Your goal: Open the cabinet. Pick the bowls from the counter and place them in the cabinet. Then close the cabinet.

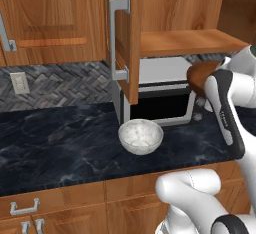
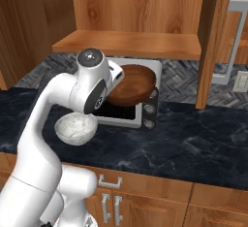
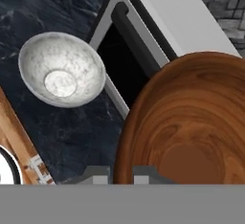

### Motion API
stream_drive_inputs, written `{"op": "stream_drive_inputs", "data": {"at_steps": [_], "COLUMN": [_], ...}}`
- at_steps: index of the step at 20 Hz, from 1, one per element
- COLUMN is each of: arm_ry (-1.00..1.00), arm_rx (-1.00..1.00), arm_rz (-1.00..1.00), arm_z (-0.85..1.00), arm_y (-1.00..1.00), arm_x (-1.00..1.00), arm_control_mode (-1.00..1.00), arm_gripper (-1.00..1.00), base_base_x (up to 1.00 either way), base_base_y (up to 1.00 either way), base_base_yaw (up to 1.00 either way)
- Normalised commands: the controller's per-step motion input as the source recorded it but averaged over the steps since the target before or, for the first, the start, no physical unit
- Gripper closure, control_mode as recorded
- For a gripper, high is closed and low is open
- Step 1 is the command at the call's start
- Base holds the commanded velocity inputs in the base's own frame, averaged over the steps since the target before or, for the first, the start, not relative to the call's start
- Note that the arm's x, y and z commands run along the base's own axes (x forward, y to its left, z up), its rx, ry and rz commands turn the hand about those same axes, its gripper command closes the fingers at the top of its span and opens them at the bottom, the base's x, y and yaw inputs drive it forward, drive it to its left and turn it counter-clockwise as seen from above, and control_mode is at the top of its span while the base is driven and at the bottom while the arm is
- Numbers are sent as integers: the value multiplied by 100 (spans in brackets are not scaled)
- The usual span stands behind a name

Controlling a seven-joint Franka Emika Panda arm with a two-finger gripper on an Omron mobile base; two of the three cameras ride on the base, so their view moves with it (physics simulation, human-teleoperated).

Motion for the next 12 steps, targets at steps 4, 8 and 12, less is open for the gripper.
{"op": "stream_drive_inputs", "data": {"at_steps": [4,8,12], "arm_ry": [0,-2,-1], "arm_rx": [-2,0,0], "arm_rz": [8,0,0], "arm_z": [41,45,51], "arm_y": [0,-11,-13], "arm_x": [-13,-15,-8], "arm_control_mode": [-100,-100,-100], "arm_gripper": [100,100,100], "base_base_x": [0,0,0], "base_base_y": [0,0,0], "base_base_yaw": [0,0,0]}}
